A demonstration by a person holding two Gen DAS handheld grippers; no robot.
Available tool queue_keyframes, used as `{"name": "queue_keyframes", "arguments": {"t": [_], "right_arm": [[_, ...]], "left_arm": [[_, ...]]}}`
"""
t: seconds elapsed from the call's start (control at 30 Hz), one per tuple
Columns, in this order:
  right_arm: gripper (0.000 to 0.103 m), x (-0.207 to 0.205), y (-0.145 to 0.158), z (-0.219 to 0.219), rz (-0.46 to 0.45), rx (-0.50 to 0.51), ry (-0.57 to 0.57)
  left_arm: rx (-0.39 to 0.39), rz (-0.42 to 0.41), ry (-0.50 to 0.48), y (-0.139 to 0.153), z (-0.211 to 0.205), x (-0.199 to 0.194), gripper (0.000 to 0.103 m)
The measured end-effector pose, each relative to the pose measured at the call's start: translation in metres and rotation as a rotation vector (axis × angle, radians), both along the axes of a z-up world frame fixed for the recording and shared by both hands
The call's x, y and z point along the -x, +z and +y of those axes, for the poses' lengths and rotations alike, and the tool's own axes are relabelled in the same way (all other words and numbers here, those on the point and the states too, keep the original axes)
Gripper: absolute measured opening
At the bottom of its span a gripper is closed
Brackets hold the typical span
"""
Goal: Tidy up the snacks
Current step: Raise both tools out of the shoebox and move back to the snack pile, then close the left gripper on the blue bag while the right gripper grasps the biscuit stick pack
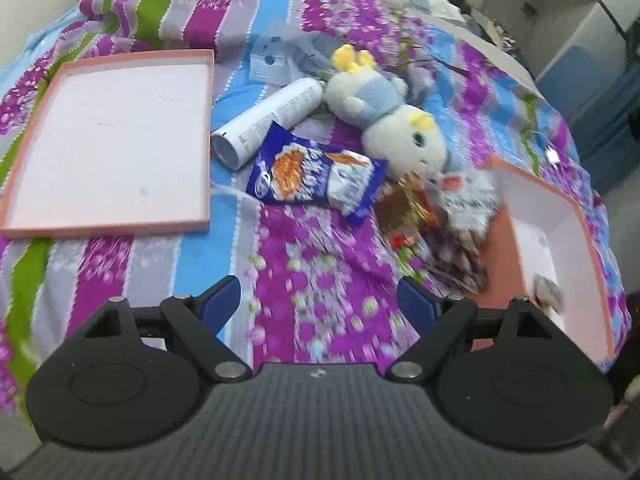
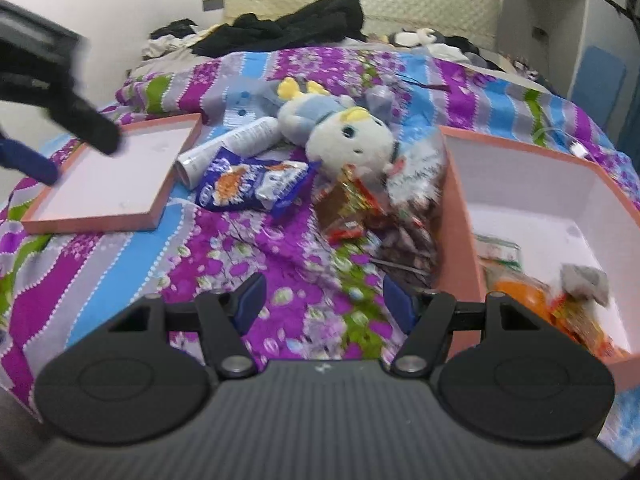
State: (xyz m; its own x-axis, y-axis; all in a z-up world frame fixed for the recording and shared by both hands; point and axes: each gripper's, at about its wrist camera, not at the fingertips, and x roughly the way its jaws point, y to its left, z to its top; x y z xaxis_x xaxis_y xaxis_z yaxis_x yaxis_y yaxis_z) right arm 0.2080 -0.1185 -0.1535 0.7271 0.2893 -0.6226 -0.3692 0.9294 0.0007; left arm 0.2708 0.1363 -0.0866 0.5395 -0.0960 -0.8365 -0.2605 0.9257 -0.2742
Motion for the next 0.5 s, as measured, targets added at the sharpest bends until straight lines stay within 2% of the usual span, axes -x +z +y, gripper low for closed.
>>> {"name": "queue_keyframes", "arguments": {"t": [0.2,0.5], "right_arm": [[0.066,-0.037,-0.020,0.023,-0.070,0.072,0.014],[0.066,-0.100,-0.060,0.057,-0.129,0.176,0.032]], "left_arm": [[0.056,0.043,-0.012,-0.050,0.020,-0.069,0.088],[0.010,0.052,-0.089,-0.107,0.034,-0.154,0.091]]}}
